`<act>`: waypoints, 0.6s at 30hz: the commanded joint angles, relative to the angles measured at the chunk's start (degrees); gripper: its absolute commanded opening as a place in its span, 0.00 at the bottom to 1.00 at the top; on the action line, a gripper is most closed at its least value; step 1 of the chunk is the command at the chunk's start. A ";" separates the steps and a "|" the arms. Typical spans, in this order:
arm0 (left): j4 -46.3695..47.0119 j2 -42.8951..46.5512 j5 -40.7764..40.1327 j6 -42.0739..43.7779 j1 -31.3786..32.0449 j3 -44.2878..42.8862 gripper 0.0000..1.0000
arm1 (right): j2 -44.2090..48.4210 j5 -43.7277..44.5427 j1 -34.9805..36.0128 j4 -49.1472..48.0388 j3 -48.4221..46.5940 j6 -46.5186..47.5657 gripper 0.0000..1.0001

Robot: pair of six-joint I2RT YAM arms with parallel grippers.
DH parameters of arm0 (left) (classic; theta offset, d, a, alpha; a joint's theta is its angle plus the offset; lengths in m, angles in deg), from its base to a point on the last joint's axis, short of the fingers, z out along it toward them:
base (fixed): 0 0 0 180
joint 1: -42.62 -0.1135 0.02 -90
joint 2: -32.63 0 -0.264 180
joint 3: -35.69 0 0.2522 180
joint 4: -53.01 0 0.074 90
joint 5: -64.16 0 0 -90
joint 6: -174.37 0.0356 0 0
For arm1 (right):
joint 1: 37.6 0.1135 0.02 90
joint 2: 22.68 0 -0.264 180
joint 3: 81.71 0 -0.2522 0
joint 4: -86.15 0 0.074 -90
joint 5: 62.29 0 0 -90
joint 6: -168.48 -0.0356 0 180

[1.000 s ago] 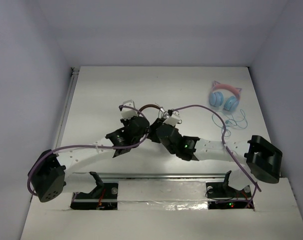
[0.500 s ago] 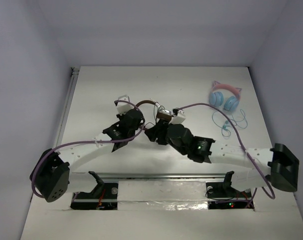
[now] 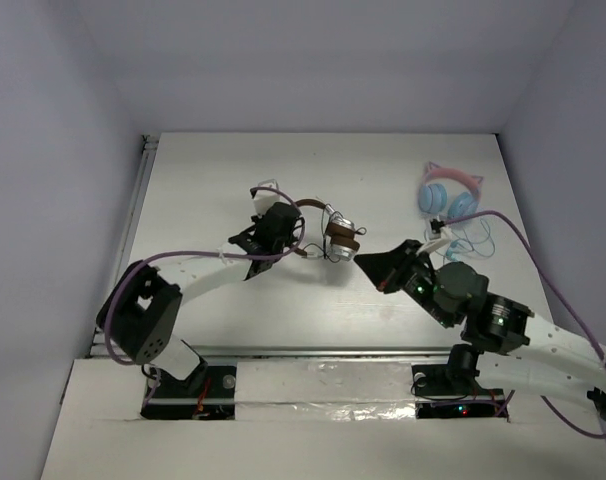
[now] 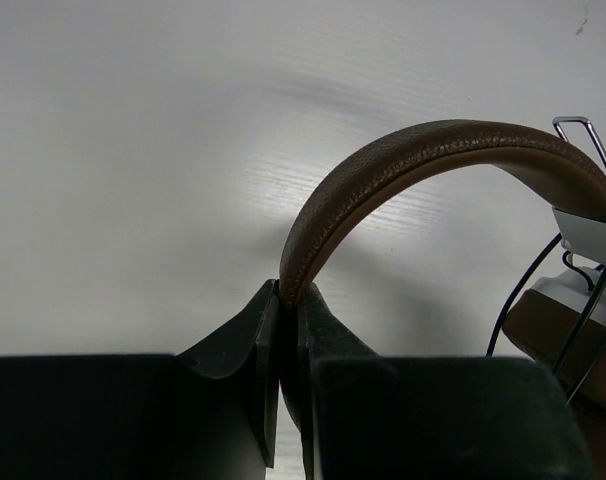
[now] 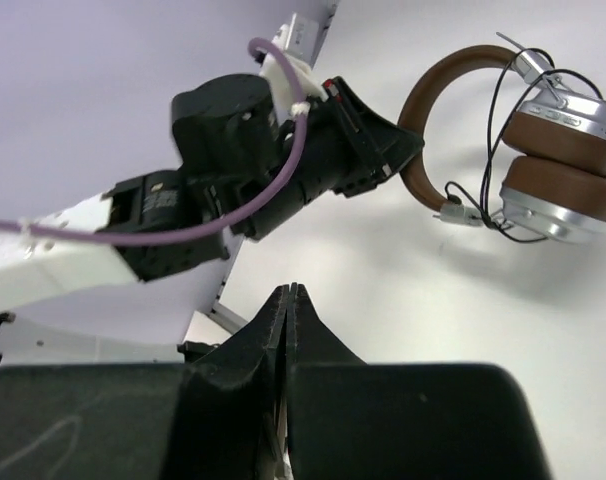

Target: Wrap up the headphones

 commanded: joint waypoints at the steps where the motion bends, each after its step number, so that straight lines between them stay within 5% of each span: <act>1: 5.19 -4.45 3.79 0.25 -2.50 -6.19 0.00 | 3.85 3.38 0.31 7.21 1.01 2.94 0.00; 9: 3.86 -17.56 8.62 2.10 -3.75 -18.66 0.00 | 9.48 4.97 0.31 10.29 4.17 1.71 0.00; 18: 3.42 -25.57 10.38 0.69 -3.75 -22.29 0.00 | 10.36 6.20 0.31 11.70 4.53 1.71 0.07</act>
